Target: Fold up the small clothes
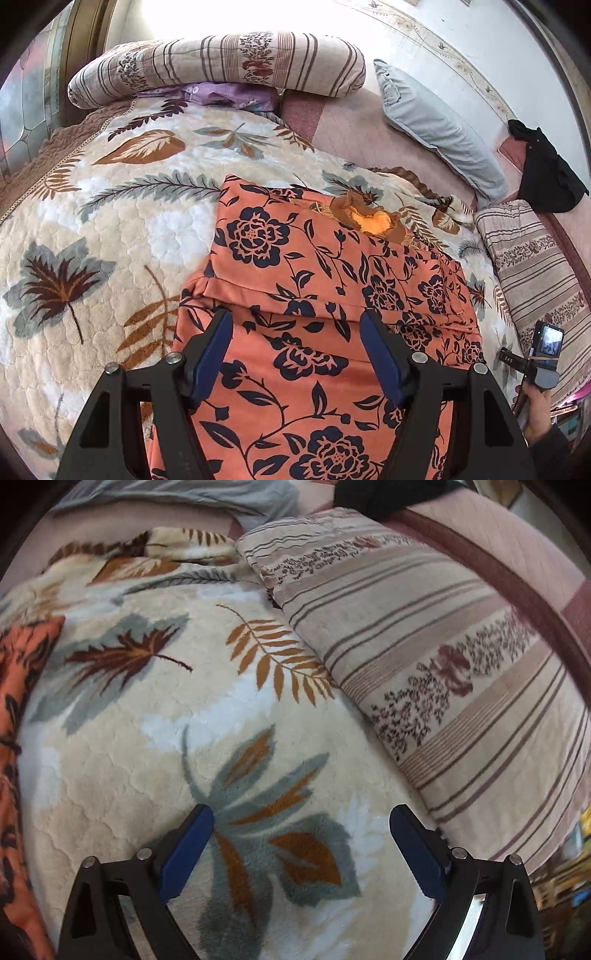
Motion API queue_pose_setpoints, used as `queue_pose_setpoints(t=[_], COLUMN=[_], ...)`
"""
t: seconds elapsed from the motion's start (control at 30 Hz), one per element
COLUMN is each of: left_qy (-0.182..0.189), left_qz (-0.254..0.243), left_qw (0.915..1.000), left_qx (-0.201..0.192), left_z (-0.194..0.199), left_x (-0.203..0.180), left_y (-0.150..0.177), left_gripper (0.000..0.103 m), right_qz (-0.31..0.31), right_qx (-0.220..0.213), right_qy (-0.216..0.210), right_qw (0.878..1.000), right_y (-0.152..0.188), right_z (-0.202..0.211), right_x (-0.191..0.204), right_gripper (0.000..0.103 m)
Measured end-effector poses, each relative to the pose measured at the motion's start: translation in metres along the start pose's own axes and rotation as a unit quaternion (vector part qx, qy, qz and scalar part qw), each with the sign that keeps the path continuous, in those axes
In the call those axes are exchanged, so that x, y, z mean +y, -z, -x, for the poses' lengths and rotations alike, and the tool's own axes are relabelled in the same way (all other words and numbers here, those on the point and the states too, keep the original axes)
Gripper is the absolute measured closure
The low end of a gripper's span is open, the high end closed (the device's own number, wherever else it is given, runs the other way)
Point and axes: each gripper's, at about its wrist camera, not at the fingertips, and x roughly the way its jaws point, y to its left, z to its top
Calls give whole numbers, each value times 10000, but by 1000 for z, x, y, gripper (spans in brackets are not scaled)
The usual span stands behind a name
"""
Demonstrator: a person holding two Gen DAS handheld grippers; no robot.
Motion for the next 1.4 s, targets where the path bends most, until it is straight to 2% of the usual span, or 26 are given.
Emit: queue_pose_setpoints(t=[0.1,0.17,0.27,0.33,0.5,0.73,0.8,0.93,1.0,1.13,1.3,1.4], left_qy=[-50,-132,-327,-484,-489,-480,-494,-346,-407,-440,-429,-391], left_qz=[-23,-19,41,68,334,347,337,422,472,507,611,553], left_qw=[10000,9999,9994,9988,9982,9982,9982,9985,9979,9976,9970,9975], left_qx=[-65,-37,-39,11,64,-20,-51,70,150,184,195,184], left_z=[2,0,-10,-19,-29,-29,-31,-45,-52,-56,-55,-53], left_x=[2,7,20,29,45,48,49,51,55,61,66,61], left_y=[-1,-3,-11,-19,-33,-45,-50,-59,-61,-55,-51,-52], left_gripper=[31,30,30,30,30,30,30,30,30,30,30,30], right_qz=[-342,-612,-1042,-1108,-1008,-944,-931,-1022,-1071,-1034,-936,-942], right_qx=[-11,-77,-338,-498,-496,-280,-173,178,369,502,476,496], right_qy=[-623,-1269,-2653,-3274,-4071,-4296,-4468,-4961,-5091,-5037,-4936,-4939], right_qw=[9975,9900,9579,9370,9064,8976,8896,8620,8532,8562,8633,8630], right_y=[3,3,1,-6,-31,-44,-50,-63,-68,-70,-63,-63], right_z=[11,25,51,69,91,95,90,76,69,64,66,68], right_x=[-10,-16,-27,-25,-1,37,48,75,88,103,106,105], right_gripper=[5,5,5,5,5,5,5,5,6,6,6,6])
